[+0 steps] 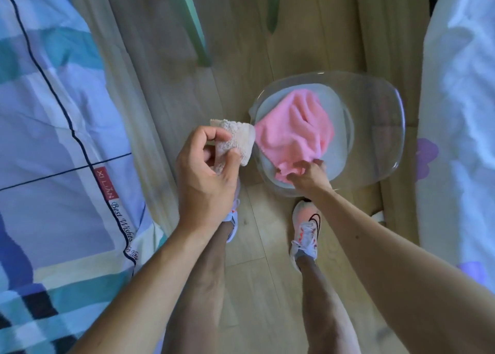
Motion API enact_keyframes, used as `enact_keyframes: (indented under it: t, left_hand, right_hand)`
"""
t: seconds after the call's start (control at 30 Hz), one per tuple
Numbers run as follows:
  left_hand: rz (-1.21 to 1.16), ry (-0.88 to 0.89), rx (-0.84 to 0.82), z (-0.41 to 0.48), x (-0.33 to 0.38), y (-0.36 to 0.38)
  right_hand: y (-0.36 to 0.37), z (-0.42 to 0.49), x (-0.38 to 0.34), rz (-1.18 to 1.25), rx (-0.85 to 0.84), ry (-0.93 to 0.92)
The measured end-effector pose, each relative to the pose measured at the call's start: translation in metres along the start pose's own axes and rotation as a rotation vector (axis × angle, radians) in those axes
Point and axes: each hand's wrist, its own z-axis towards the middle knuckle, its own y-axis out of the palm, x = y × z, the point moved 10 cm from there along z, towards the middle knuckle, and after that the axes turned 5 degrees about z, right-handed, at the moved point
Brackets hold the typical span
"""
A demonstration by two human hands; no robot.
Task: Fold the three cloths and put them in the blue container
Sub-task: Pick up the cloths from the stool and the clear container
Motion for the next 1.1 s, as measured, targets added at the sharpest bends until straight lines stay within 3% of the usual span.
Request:
enact_keyframes:
  t: [0.17, 0.33, 0.47, 0.6, 0.83, 1.0, 1.1]
  left_hand:
    - [0.054, -0.020, 0.004, 0.004, -0.005, 0.003]
    - [0.051, 0.009, -0.005, 0.005, 0.016, 0.003]
    - [0.068, 0.062, 0.012, -0.007, 0.056, -0.003]
    - [0.077, 0.124, 0.035, -0.033, 0.116, -0.016]
    - [0.030, 0.297, -0.063, -0.109, 0.254, -0.041]
    - [0.050, 0.481, -0.242, -0.184, 0.348, -0.053]
    - [0.151, 0.581, -0.270, -0.218, 0.396, -0.067]
  right_hand:
    - [0.009, 0.012, 0.012, -0.010, -0.025, 0.022]
    - [-0.028, -0.015, 0.002, 0.133, 0.178, -0.050]
    - [-0.081, -0.080, -0.023, 0.273, 0.385, -0.185]
    - [-0.141, -0.168, -0.051, 0.469, 0.462, -0.376]
    - [-0.235, -0.330, -0.070, 0.824, 0.356, -0.612]
    - [-0.286, -0.425, -0.064, 0.886, 0.313, -0.753]
    - [-0.311, -0.475, -0.056, 0.966, 0.286, -0.799]
